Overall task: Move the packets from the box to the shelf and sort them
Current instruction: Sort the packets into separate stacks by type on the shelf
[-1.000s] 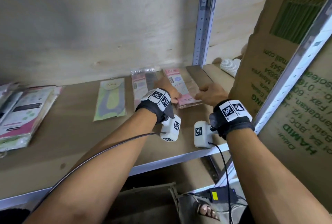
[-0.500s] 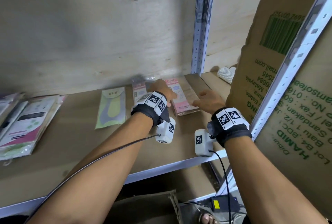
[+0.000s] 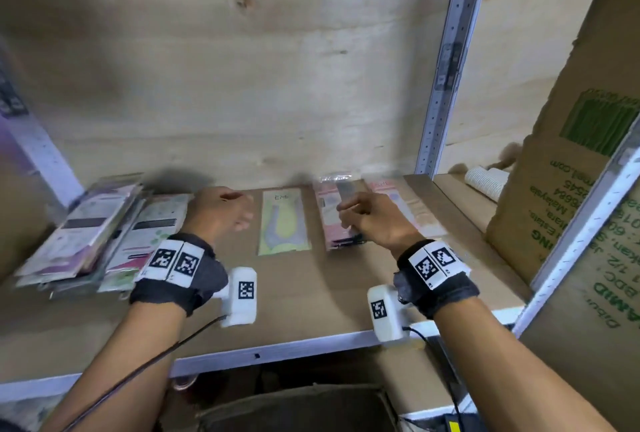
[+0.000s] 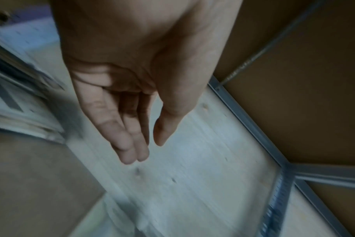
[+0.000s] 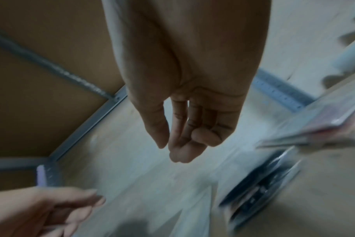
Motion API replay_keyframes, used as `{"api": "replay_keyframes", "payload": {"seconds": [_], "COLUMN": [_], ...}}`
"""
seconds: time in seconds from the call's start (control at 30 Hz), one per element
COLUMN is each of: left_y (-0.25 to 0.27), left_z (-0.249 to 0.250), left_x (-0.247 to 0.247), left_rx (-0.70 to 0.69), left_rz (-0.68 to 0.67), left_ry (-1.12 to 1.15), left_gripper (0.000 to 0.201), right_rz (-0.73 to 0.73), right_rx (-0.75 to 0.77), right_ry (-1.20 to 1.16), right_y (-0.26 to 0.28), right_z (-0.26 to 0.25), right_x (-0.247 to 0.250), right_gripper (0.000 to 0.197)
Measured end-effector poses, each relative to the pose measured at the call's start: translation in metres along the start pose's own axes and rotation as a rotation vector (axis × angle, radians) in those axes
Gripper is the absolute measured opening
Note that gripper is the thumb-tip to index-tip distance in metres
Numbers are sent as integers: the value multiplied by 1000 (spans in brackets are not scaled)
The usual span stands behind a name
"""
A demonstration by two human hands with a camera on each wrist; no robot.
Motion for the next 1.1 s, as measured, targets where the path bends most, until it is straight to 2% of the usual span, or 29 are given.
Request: {"api": "replay_keyframes", "payload": {"seconds": [0.2,0.43,0.6,0.7,0.83,1.0,1.1], "left_y": [14,30,32,32,32,32,32], "left_z": [-41,-79,-102,-107,-111,-115,-112], "left_x": [101,188,218,230,236,224,207], "left_rx": [-12,-9,35,34,43,83,83], "left_rz": [166,181,186,193,200,166,132], "left_ry": [84,49,-6,6,-11,-73,-116], "left_gripper": [5,10,13,13,15,19,15], "right_rz": [-239,-367,-400,-400,-415,-414,-394], "right_rx": [-2,-101,-235,-276,-287,-272,-228], "right_ry": [30,2,-55,27,47,132,257], "right_y": [-30,-92,-118,-128,-135,-126,-109], "right_z": [-30,-63,-70,-70,-67,-66,-70], "right_x": [-119,-242,-311,-331,-336,-314,-288], "right_gripper": [5,14,24,52,63,45,28]}}
Point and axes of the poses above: each hand's wrist, its own y-axis away from the middle knuckle, its own x-axis out of the back of the hand, z = x × y, the point moved 9 cm from there along -y, towards the middle knuckle, and after that the axes turned 10 degrees about -z, right-handed, at the moved point
